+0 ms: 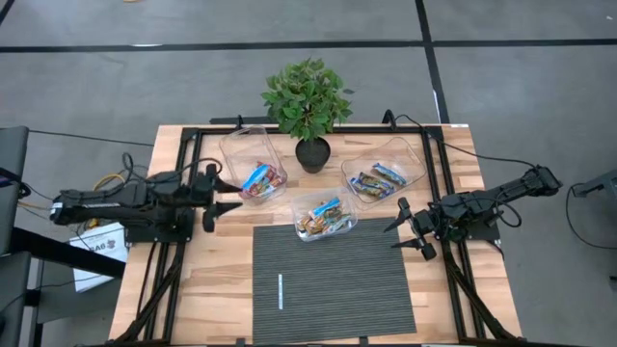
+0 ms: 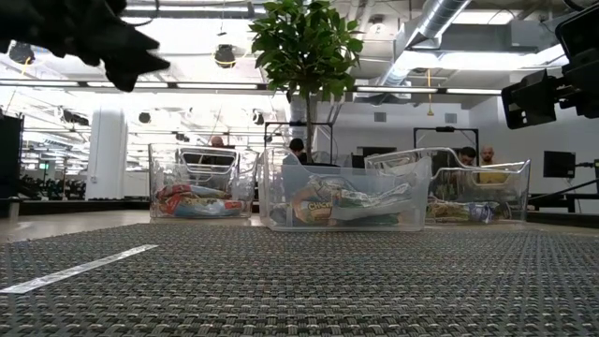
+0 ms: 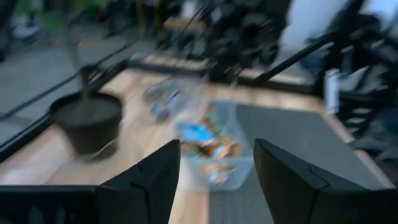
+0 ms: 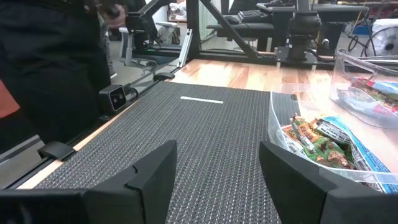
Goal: Pick and place Granola Bars by type
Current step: Return to Home Position
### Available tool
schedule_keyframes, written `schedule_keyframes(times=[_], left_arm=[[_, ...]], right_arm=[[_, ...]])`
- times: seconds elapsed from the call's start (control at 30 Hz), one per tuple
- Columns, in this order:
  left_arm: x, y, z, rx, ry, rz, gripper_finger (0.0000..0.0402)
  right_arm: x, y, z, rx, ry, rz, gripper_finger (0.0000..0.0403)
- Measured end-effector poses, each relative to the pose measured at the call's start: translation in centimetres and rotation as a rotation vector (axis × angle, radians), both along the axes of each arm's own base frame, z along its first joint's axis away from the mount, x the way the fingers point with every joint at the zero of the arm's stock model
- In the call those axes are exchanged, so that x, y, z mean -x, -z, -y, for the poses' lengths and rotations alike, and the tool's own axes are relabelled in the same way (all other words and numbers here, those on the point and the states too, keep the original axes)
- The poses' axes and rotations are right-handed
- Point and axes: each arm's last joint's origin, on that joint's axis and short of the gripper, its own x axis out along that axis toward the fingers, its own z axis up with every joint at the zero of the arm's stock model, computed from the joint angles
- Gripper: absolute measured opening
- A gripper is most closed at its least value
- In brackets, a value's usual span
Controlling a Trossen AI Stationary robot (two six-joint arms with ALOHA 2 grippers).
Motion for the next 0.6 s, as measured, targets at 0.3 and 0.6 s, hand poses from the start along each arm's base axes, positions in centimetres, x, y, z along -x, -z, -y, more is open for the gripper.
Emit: schedule_keyframes(times=[0.3,0.6], left_arm=[[0.5,2.6,2.0,0.007,0.173,0.211,0.0197],[1.0,4.5,2.4,0.027,0.186,0.343,0.0197]], right_arm=[[0.0,0.0,0.0,0.0,0.0,0.0,0.0221],[0.0,0.0,0.0,0.0,0.0,0.0,0.0221]])
